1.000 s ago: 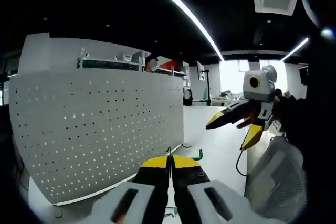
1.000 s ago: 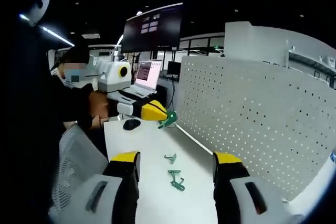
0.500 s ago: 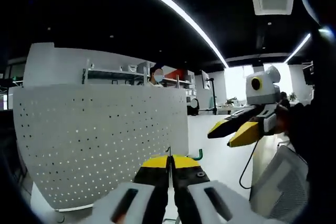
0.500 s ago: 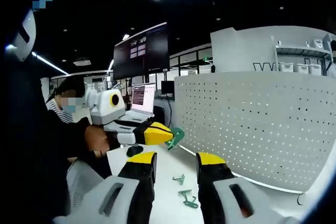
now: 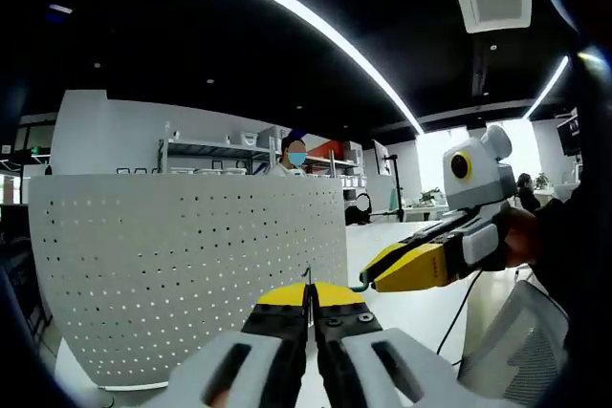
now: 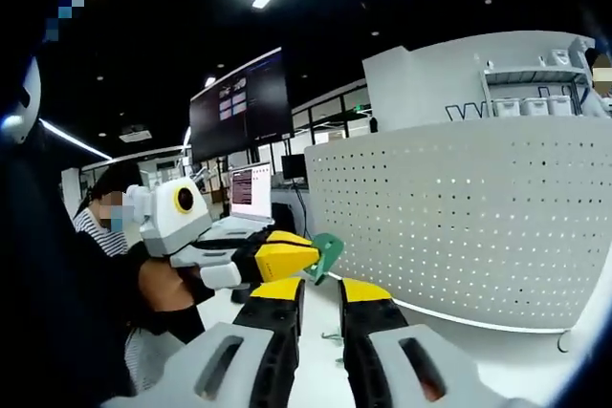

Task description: Insert the hook assembly into the mounting plate slot until the hook locks in place.

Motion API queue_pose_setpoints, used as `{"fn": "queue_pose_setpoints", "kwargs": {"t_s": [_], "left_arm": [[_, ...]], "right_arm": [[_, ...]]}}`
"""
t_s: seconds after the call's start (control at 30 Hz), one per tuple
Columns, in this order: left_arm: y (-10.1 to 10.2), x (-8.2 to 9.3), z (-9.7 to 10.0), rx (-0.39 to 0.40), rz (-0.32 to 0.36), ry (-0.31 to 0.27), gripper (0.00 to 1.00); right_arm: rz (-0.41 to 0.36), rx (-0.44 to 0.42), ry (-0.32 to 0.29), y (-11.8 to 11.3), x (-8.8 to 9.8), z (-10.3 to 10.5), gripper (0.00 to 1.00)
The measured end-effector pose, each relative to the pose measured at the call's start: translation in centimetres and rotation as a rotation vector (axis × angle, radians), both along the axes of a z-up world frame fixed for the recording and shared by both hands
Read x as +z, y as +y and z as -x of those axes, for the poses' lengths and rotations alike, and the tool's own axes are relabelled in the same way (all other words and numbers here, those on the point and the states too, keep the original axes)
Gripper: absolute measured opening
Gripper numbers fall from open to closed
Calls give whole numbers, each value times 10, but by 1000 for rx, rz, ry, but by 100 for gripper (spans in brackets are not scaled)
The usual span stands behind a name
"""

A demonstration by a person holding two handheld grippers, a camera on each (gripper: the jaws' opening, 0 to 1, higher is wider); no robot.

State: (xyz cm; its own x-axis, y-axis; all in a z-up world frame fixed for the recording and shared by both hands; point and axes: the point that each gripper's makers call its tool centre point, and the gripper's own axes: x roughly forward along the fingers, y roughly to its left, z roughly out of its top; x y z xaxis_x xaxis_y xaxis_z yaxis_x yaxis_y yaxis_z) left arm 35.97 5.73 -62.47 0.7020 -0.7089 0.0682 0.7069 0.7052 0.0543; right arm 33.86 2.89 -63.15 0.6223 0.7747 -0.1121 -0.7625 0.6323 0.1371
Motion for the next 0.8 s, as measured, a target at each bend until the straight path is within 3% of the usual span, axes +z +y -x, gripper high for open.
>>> {"fn": "queue_pose_setpoints", "kwargs": {"t_s": [0.47, 0.8], "left_arm": [[-13, 2, 2, 6, 74, 23, 1], [-18, -2, 2, 1, 113, 56, 1]], "right_arm": [[-55, -51, 26, 2, 2, -13, 4], [-55, -74, 34, 1, -1, -17, 1]]}}
